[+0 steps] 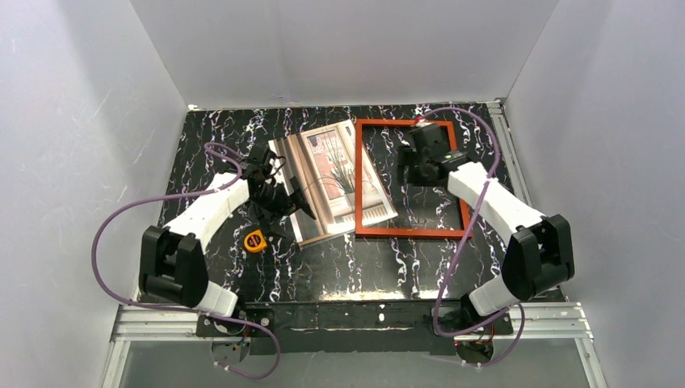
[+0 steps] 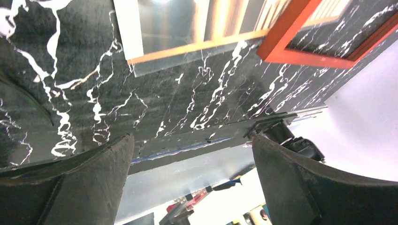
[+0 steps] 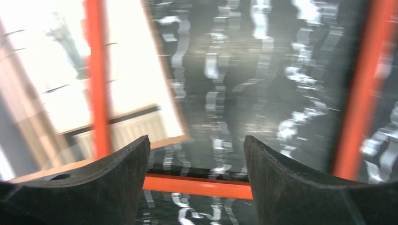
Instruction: Take the photo out of the frame
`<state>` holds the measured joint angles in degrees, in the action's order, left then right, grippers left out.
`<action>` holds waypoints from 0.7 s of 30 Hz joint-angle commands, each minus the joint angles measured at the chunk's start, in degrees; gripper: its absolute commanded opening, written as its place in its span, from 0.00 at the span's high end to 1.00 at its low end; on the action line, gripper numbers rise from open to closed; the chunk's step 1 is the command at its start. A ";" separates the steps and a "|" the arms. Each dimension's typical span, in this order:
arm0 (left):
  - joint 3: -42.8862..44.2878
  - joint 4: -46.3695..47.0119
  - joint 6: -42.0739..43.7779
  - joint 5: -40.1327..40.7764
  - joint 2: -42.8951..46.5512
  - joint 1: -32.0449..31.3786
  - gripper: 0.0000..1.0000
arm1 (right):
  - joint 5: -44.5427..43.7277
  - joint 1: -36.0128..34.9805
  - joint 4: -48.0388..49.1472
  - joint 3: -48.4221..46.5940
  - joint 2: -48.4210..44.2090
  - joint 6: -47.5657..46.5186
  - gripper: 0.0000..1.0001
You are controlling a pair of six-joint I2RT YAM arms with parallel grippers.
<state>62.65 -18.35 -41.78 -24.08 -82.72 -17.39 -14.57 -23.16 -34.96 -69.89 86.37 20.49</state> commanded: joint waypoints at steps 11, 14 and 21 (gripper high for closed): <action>8.04 -0.37 -2.46 -1.35 -18.08 2.23 0.09 | -4.21 -21.11 4.69 -13.12 21.65 12.91 0.35; 9.41 -2.45 -1.77 0.17 -20.97 2.30 0.10 | -6.56 -22.31 2.63 -15.17 24.71 13.89 0.37; 9.60 -5.27 -0.59 2.90 -24.49 2.61 0.09 | -8.11 -23.02 2.05 -15.35 28.97 14.80 0.50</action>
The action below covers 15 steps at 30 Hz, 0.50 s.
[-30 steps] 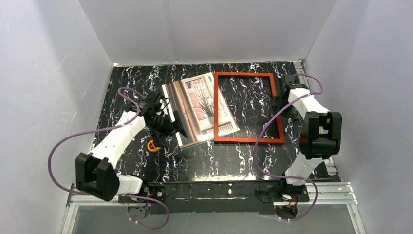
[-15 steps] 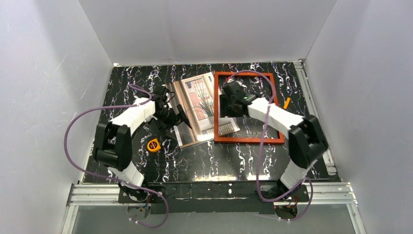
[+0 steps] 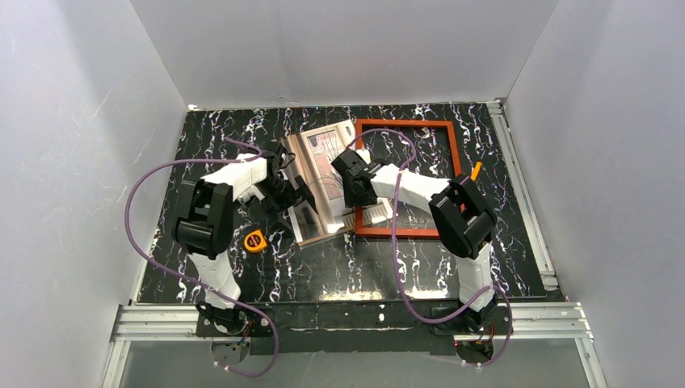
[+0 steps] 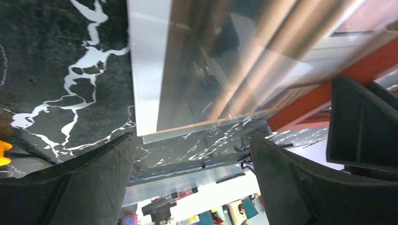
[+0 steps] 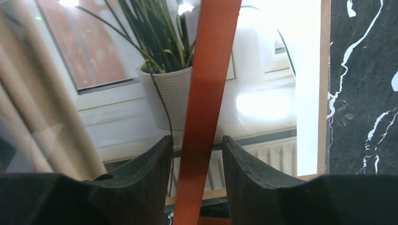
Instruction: Take the photo out of the frame
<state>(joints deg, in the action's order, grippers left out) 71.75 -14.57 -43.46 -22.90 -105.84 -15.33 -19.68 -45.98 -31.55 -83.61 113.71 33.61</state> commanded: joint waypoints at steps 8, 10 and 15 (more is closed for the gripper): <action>0.63 -11.42 2.83 2.42 -4.11 1.24 0.07 | -3.33 -0.19 -0.90 -0.73 1.85 1.31 0.71; 0.96 -12.21 3.47 2.59 -4.54 1.38 0.07 | -3.72 -0.18 -0.88 -0.23 1.09 1.05 0.75; 1.12 -12.79 4.40 2.81 -5.01 1.60 0.06 | -4.47 0.46 -1.06 1.60 -1.23 0.69 0.89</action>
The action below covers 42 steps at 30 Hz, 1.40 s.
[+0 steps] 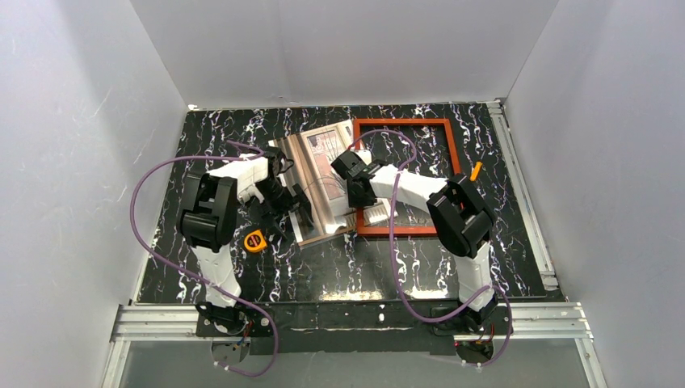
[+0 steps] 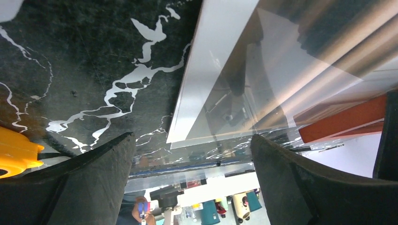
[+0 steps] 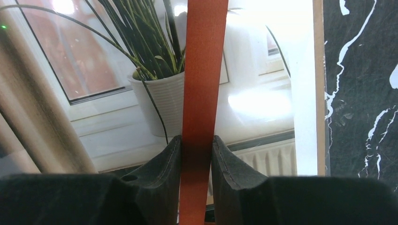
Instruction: Take the photo out of the frame
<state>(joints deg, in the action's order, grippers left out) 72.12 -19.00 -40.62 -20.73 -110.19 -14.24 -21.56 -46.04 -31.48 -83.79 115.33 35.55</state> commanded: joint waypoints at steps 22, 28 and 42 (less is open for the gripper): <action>2.33 -11.56 4.35 1.57 -0.51 1.08 0.05 | 4.03 7.77 5.51 11.03 -9.99 -6.20 0.99; 2.95 -12.32 4.93 1.83 -0.52 1.17 0.05 | 3.15 8.23 6.52 13.41 -11.00 -8.33 0.99; 3.03 -12.64 5.04 1.06 0.44 1.16 0.04 | 2.28 9.62 7.72 16.84 -12.76 -13.86 0.99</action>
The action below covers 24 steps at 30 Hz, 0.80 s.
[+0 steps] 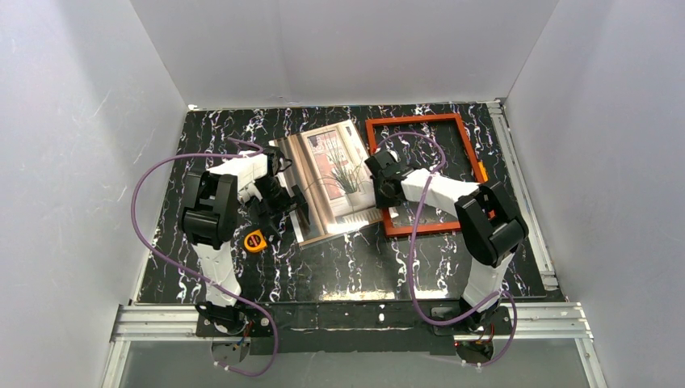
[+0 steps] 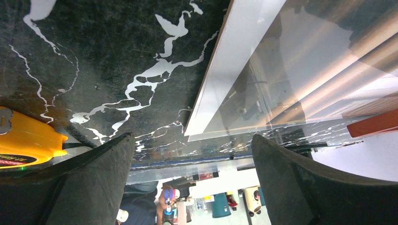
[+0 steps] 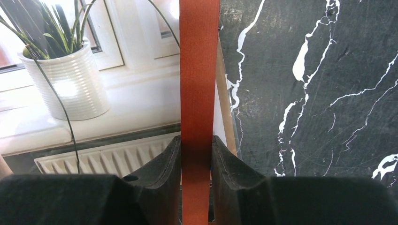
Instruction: Take the photo out of the frame
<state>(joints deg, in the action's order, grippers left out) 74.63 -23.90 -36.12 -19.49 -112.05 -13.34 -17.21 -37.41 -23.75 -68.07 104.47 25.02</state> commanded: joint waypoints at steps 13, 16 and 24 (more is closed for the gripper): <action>-0.48 -7.11 1.40 -3.70 4.96 0.17 0.05 | -0.42 1.68 0.07 2.87 -2.75 -7.66 0.90; -1.18 -6.13 1.56 -4.57 7.37 -0.12 0.05 | -0.66 1.73 -0.16 3.14 -2.85 -8.29 0.87; -2.91 -3.58 0.44 -7.12 12.67 -3.04 0.04 | 2.25 1.74 -4.33 -2.49 -6.35 -7.59 0.56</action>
<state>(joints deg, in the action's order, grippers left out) 73.76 -22.24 -35.38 -23.42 -102.74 -14.76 -15.07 -36.01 -24.75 -66.41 102.17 18.24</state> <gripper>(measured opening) 0.958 0.384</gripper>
